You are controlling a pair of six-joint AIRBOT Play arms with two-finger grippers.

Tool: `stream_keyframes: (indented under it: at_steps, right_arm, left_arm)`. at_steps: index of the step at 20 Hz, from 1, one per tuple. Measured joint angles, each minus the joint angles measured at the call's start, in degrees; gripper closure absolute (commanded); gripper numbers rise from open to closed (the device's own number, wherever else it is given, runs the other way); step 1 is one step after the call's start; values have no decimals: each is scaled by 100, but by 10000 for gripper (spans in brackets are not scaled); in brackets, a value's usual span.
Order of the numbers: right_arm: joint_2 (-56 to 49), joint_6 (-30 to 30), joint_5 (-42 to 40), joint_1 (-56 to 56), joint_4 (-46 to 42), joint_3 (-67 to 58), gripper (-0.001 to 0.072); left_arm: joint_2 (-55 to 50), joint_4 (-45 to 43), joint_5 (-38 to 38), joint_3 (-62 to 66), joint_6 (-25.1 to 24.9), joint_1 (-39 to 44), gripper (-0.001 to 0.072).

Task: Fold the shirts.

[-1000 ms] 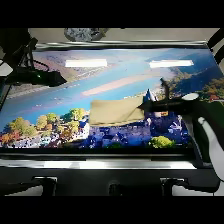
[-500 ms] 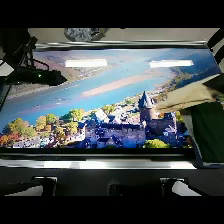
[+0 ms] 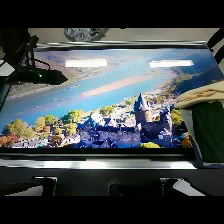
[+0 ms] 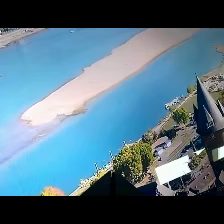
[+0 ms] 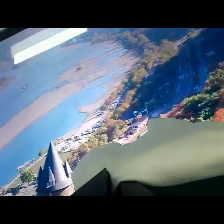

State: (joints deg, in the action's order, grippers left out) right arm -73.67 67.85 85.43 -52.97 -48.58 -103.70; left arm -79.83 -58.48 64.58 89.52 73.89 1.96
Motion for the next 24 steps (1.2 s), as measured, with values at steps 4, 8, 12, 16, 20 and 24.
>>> stream_keyframes:
  at_steps: [4, 8, 12, 16, 20, 24]
  right_arm:
    - [20, 35, 302, -636, -164, -44, 673]
    - [24, 76, 439, -1191, -254, -55, 673]
    - [22, 33, 872, -1386, -979, -31, 673]
    - [136, -221, 1502, -1443, -2566, 614, 672]
    - [551, -291, 1493, -1456, -3362, 2304, 671]
    - [767, -275, 1102, -1462, -3663, 3606, 475]
  left_arm:
    - [0, 0, 0, 0, -44, 4, 685]
    - [0, 0, -2, -2, -61, 4, 685]
    - [2, 0, -4, 0, -63, 4, 685]
    - [4, 0, -2, 0, -66, 4, 685]
    - [7, 20, 9, -2, -63, 4, 685]
    - [9, 254, 57, 0, -63, 4, 685]
